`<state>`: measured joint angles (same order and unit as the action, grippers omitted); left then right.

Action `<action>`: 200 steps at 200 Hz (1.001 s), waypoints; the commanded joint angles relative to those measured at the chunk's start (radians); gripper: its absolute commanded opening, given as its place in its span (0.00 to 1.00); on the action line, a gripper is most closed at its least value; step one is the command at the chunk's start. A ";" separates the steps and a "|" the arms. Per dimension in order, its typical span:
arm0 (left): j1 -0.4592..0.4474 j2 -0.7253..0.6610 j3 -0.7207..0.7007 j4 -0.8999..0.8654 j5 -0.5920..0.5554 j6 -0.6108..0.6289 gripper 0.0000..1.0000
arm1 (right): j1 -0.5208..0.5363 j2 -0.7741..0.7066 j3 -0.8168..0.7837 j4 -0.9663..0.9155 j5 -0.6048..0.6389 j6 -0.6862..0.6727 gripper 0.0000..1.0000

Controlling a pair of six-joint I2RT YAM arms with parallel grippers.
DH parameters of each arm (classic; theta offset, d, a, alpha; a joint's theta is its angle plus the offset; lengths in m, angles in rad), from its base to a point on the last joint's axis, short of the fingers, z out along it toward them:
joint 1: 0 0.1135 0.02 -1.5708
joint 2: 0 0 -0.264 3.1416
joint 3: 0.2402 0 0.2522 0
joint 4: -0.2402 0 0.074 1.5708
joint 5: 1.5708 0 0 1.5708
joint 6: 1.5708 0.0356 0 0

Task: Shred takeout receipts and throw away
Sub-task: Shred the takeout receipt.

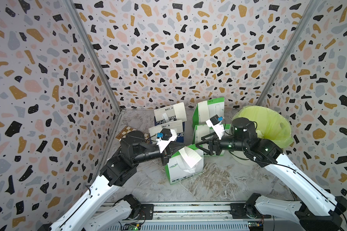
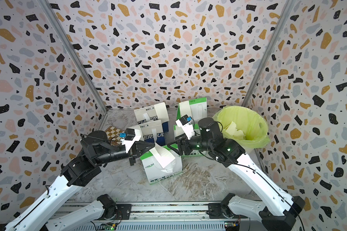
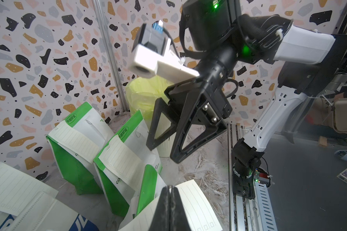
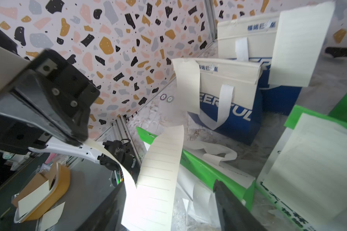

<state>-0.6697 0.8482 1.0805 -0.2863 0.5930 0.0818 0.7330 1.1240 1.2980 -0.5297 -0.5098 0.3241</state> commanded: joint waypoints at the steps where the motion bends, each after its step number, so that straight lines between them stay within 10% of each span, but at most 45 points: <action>1: -0.005 -0.015 0.019 0.052 0.020 -0.011 0.00 | 0.001 0.009 -0.026 -0.012 -0.093 0.034 0.72; 200: -0.005 -0.026 -0.003 0.083 0.023 -0.001 0.00 | 0.022 0.006 -0.153 0.180 -0.314 0.144 0.53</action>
<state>-0.6697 0.8383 1.0801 -0.2600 0.6048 0.0818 0.7479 1.1610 1.1522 -0.3878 -0.7837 0.4603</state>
